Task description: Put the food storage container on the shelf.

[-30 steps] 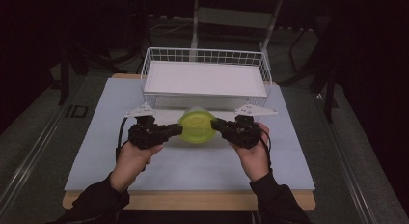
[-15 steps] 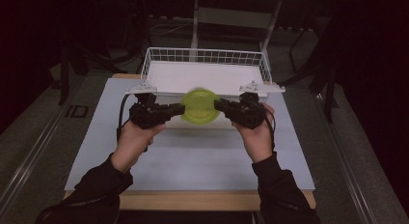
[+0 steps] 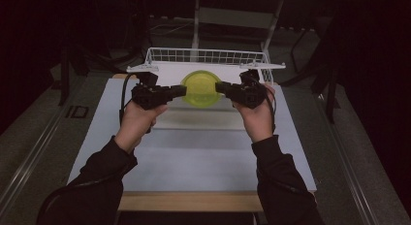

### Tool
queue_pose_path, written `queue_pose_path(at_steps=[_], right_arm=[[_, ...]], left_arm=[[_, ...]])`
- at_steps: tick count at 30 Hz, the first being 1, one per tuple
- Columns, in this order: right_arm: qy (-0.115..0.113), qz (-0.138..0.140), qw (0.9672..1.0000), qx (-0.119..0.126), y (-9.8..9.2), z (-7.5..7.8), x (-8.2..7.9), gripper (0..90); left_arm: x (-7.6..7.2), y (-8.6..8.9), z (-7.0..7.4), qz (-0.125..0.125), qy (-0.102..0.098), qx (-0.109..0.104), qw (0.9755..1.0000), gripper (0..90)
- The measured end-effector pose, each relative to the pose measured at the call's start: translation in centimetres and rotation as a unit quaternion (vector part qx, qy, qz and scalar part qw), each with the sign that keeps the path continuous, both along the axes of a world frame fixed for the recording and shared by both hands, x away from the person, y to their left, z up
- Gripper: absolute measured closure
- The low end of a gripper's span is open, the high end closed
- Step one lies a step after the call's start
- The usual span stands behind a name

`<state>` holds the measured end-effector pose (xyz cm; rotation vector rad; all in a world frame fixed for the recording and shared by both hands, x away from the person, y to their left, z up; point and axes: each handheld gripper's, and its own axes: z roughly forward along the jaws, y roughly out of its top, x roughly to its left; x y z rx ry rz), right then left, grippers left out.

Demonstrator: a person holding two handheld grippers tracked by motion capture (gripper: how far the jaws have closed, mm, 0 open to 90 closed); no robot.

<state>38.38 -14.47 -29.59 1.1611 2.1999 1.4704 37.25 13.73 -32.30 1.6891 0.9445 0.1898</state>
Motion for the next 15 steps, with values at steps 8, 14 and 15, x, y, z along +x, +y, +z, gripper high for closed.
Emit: queue_pose_path(at_steps=[8,14,15], right_arm=[[0.024,-0.007,0.9997,0.002,0.2,0.8,2.1,80.4],[0.043,-0.013,0.999,0.007,0.3,0.7,3.2,80.4],[0.047,-0.014,0.9988,0.007,0.3,0.6,3.4,80.3]], left_arm=[[1.9,-0.1,0.6,0.011,0.012,-0.002,0.9999,81.8],[2.8,0.0,0.3,0.013,0.016,-0.002,0.9998,81.3],[2.9,0.0,0.2,0.015,0.019,0.001,0.9997,81.3]])
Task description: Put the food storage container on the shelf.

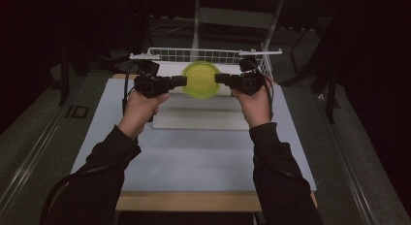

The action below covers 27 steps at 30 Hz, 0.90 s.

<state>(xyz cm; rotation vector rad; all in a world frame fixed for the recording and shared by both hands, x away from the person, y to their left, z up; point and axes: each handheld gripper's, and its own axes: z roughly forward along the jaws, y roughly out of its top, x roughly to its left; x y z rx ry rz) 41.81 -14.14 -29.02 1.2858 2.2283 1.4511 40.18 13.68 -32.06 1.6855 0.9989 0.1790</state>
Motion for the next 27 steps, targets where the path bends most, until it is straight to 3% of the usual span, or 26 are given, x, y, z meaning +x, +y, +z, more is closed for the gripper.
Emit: queue_pose_path(at_steps=[7,13,27], right_arm=[[0.023,0.001,0.9997,0.01,0.0,-0.7,1.1,80.4],[0.04,-0.004,0.9991,0.012,0.0,-1.1,2.1,80.3],[0.082,-0.017,0.9963,0.02,0.0,-1.0,3.9,79.9]], left_arm=[[0.8,-0.1,-0.3,0.003,0.005,0.012,0.9999,80.7],[1.5,-0.2,-0.8,0.011,0.016,0.007,0.9998,80.5],[2.5,-0.8,-0.8,0.019,-0.006,0.027,0.9995,73.2]])
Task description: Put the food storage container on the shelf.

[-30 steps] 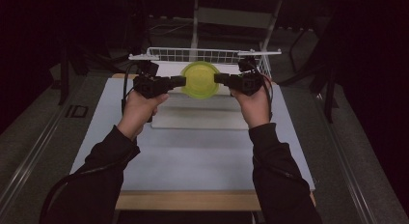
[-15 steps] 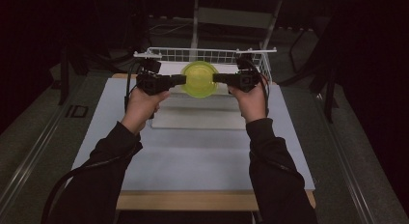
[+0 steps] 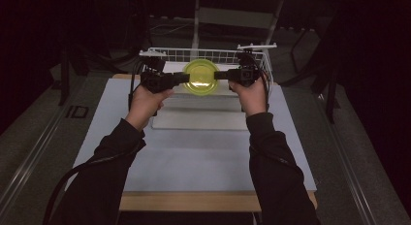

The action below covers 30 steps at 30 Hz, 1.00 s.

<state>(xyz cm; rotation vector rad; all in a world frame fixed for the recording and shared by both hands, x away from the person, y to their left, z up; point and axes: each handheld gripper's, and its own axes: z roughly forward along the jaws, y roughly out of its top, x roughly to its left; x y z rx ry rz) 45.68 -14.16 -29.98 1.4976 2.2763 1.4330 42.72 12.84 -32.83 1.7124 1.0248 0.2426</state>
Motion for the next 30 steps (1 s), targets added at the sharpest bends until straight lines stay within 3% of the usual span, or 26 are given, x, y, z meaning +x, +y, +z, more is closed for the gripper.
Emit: queue_pose_path(at_steps=[5,7,10,14,16,20,27,30], right_arm=[[0.002,-0.013,0.9998,-0.017,0.4,0.5,0.8,79.5],[0.022,-0.019,0.9995,-0.006,0.3,0.5,1.4,79.6],[0.036,-0.023,0.9991,0.002,0.2,0.5,1.9,79.6],[0.03,-0.028,0.9992,-0.005,0.3,0.6,2.2,77.5],[0.026,-0.045,0.9986,-0.012,0.4,0.5,2.7,68.7],[0.025,-0.048,0.9983,-0.022,0.8,0.3,2.9,64.0],[0.017,-0.046,0.9983,-0.031,1.5,0.0,2.9,54.9],[0.015,-0.047,0.9984,-0.03,1.5,-0.1,2.9,52.8]], left_arm=[[1.0,-0.1,-0.1,0.008,0.004,0.0,1.0,73.1],[1.2,-0.2,0.0,0.009,0.0,-0.005,0.9999,70.7],[1.3,-0.4,0.0,0.007,-0.009,-0.003,0.9999,67.7],[1.5,-0.6,0.0,0.006,-0.013,0.001,0.9999,66.4],[1.8,-0.7,0.1,0.012,-0.016,0.001,0.9998,62.9],[2.4,-1.2,-0.1,0.015,-0.016,0.007,0.9997,58.8],[3.5,-1.1,-0.6,0.045,-0.001,-0.021,0.9988,53.1],[3.5,-1.1,-0.6,0.054,-0.009,-0.003,0.9985,48.5]])
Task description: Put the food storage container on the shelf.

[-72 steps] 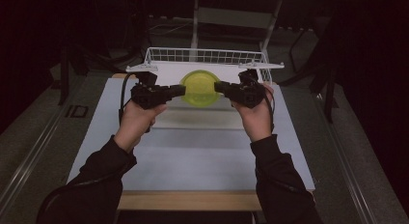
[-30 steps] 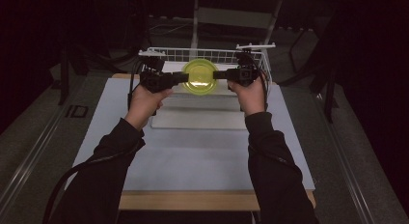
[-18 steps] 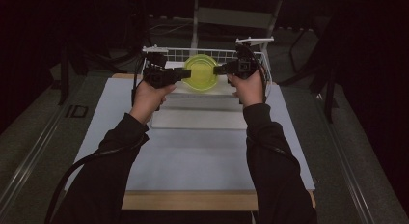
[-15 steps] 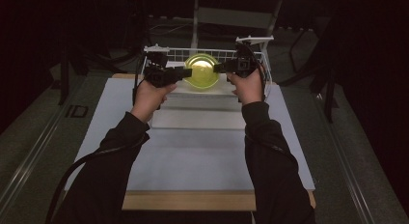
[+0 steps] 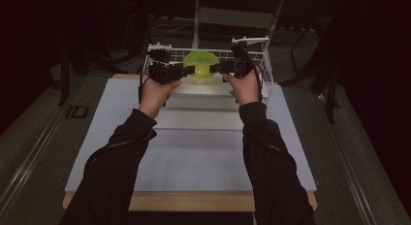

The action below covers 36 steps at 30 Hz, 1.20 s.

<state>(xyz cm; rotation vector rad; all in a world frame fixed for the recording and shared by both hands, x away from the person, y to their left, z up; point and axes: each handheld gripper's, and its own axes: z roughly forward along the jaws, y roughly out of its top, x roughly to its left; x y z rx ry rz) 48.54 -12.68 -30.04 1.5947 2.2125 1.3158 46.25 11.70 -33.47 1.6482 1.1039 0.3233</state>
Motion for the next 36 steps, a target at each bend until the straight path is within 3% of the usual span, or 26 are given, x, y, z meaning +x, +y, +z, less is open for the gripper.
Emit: queue_pose_path(at_steps=[11,15,20,22,26,30,33,36], right_arm=[[-0.025,0.009,0.9996,-0.003,-0.1,0.2,-0.9,40.1],[-0.038,0.016,0.9991,-0.007,-0.3,0.5,-1.4,37.1],[-0.049,0.025,0.9984,-0.015,-0.5,0.6,-2.3,32.0],[-0.053,0.029,0.998,-0.019,-0.6,0.6,-2.6,30.0],[-0.06,0.05,0.9966,-0.024,-0.5,0.6,-3.4,23.2],[-0.071,0.061,0.9955,-0.014,-0.4,0.6,-4.4,20.7],[-0.077,0.062,0.995,-0.009,-0.4,0.6,-4.9,20.1],[-0.08,0.063,0.9948,-0.004,-0.6,0.1,-5.4,19.4]], left_arm=[[-0.5,0.3,1.2,0.022,-0.017,0.013,0.9995,41.2],[-1.2,0.6,1.7,0.016,-0.022,0.013,0.9995,40.8],[-2.7,0.8,2.3,-0.006,-0.028,0.005,0.9996,39.6],[-3.2,1.0,2.4,-0.015,-0.032,-0.008,0.9994,38.7],[-4.4,0.8,2.4,-0.035,-0.048,-0.023,0.998,30.9],[-5.4,0.4,2.3,-0.067,-0.062,-0.03,0.9954,19.4],[-6.2,0.1,2.1,-0.083,-0.072,-0.029,0.9935,15.5],[-6.8,-0.5,1.3,-0.084,-0.09,-0.008,0.9923,14.2]])
